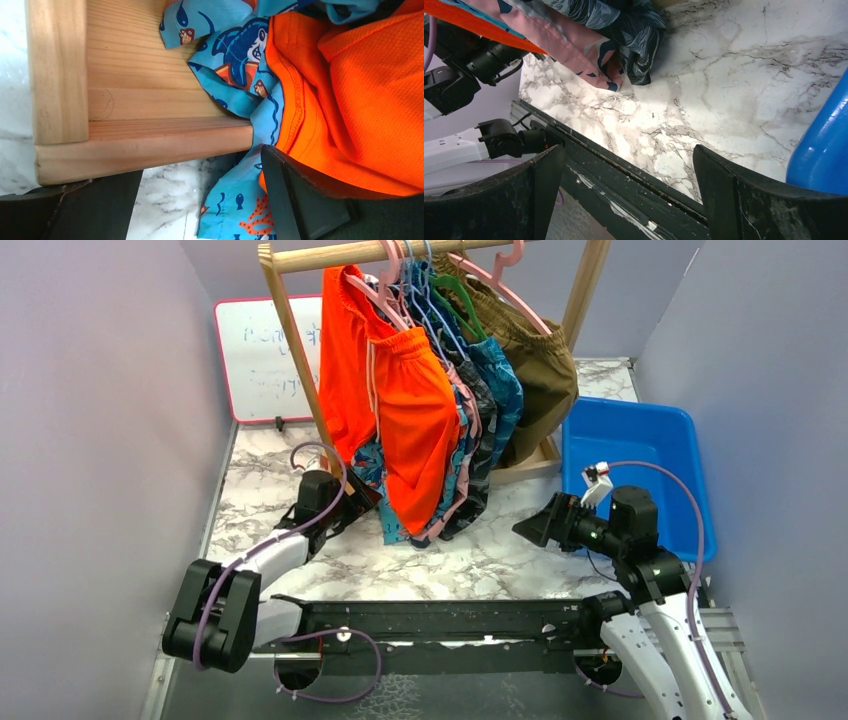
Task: Remove the shorts from the hanger
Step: Move the clothes rod to the center of the board, then move the basket to the center of the board.
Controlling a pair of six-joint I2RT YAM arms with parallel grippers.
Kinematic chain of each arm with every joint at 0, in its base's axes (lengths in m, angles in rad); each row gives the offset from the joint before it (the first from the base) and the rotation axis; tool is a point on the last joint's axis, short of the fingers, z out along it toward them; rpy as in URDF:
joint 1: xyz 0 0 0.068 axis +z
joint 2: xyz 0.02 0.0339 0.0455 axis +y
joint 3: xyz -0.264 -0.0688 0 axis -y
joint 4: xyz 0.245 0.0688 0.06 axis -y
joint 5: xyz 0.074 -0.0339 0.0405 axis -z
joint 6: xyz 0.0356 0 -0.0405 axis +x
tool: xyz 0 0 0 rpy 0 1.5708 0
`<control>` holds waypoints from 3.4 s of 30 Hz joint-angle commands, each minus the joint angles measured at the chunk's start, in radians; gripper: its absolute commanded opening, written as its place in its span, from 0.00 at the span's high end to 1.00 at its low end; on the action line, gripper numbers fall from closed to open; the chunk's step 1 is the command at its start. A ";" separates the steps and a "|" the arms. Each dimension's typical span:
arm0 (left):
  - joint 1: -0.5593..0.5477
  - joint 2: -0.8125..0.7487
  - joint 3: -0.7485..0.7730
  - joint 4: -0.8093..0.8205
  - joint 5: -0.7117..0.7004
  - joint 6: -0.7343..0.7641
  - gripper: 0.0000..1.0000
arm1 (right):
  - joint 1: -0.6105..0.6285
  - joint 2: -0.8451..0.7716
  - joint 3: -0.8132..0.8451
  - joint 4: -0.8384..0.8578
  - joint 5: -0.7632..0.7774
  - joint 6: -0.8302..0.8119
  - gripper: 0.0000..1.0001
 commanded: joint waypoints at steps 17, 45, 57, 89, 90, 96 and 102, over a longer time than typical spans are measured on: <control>0.086 0.171 0.145 0.086 0.063 0.116 0.12 | -0.005 0.044 0.088 -0.035 0.042 -0.007 0.01; 0.086 -0.509 0.214 -0.517 0.143 0.225 0.01 | -0.005 0.272 0.403 -0.036 -0.300 -0.199 0.15; 0.086 -0.552 0.286 -0.644 0.127 0.348 0.01 | -0.005 0.187 0.093 -0.119 0.443 0.225 0.01; 0.085 -0.554 0.299 -0.663 0.127 0.389 0.01 | -0.006 0.117 0.304 0.343 -0.446 0.007 0.20; 0.085 -0.554 0.298 -0.661 0.126 0.386 0.01 | -0.005 0.129 0.342 0.327 -0.451 -0.013 0.20; 0.086 -0.551 0.294 -0.653 0.125 0.381 0.01 | -0.005 0.282 0.550 0.141 -0.430 -0.140 0.22; 0.086 -0.553 0.293 -0.653 0.122 0.380 0.01 | 0.034 0.352 0.604 0.105 -0.349 -0.170 0.22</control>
